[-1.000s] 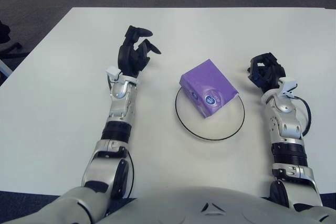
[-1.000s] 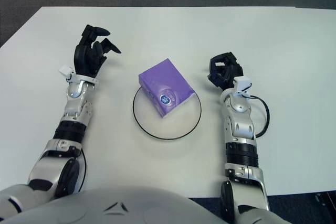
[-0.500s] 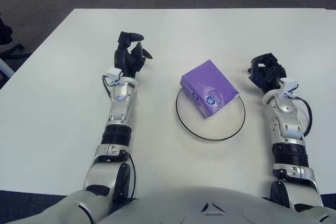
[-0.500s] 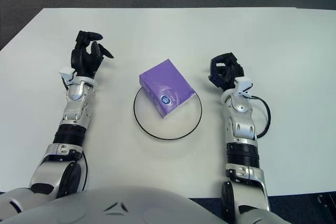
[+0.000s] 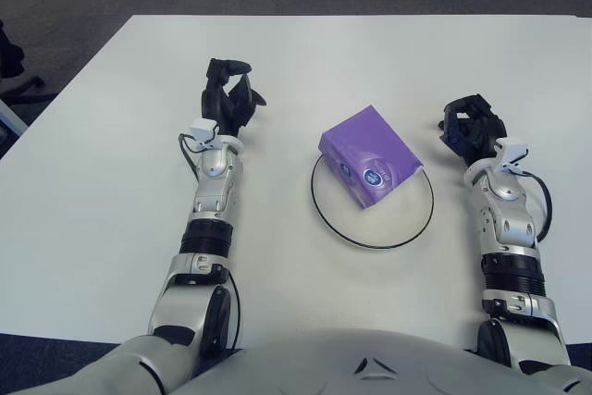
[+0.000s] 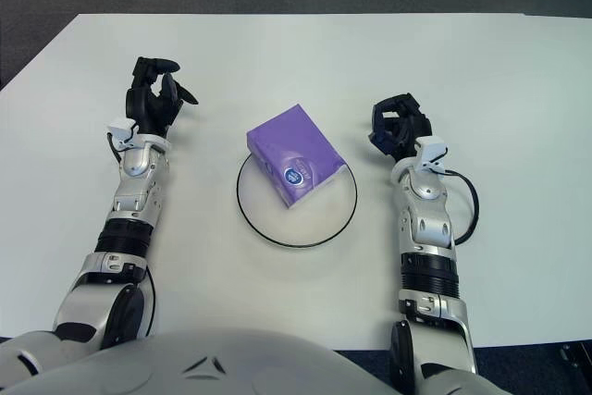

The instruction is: Put the tissue paper into the plate.

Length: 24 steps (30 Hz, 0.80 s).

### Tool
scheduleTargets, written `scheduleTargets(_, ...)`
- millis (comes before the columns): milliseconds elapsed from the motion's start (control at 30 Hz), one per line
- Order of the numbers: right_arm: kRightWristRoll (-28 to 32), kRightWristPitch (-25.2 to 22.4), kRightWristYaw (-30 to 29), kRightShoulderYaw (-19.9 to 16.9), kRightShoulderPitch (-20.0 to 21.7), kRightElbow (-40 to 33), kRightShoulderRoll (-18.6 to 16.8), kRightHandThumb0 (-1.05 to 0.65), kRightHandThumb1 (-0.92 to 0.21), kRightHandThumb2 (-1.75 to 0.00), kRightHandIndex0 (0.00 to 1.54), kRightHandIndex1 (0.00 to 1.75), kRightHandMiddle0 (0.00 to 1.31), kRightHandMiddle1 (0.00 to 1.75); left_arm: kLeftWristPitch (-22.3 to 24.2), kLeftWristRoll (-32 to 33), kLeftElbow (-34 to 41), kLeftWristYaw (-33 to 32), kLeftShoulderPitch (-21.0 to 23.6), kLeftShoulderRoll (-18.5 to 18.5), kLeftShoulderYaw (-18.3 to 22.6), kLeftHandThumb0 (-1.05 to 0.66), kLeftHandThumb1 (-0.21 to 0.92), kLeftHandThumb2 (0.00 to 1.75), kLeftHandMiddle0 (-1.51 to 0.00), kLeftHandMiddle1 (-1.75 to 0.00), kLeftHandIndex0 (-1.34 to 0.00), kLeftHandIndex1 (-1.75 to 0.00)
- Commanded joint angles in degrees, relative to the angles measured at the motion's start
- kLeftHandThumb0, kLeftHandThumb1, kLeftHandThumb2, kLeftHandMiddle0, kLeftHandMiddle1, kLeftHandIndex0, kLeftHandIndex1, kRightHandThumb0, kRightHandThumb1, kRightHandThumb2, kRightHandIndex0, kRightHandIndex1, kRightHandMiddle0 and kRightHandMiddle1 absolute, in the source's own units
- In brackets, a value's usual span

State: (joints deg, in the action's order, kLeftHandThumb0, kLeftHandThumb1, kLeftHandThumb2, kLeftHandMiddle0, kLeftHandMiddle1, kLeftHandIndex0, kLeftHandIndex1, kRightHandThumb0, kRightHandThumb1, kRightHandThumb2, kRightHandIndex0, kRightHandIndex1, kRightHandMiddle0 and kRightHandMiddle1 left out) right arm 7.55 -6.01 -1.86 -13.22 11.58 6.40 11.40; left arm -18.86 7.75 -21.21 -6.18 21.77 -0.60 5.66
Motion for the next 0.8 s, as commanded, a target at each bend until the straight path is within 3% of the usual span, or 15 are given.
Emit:
scheduleTargets(0,0.1,-2.55,0.05,0.48,-5.8,2.36,-2.29,-0.37,-0.73,-0.76,0.83,1.75,0.32,1.75,0.71,-1.19,-4.83,-1.78,-8.97,-3.71,-0.22,-0.36,0.82,0.65,-0.85,-1.75,-0.27,-1.75)
scheduleTargets(767,0.14,-3.26,0.01,0.54,-6.66,0.73,-2.44,-0.37,-0.73,-0.76,0.83,1.75,0.32,1.75,2.36,-2.75,-7.87,-4.85,-8.21,-3.08,0.44,-0.36,0.79,0.69,-0.85,-1.75,-0.28,-1.75)
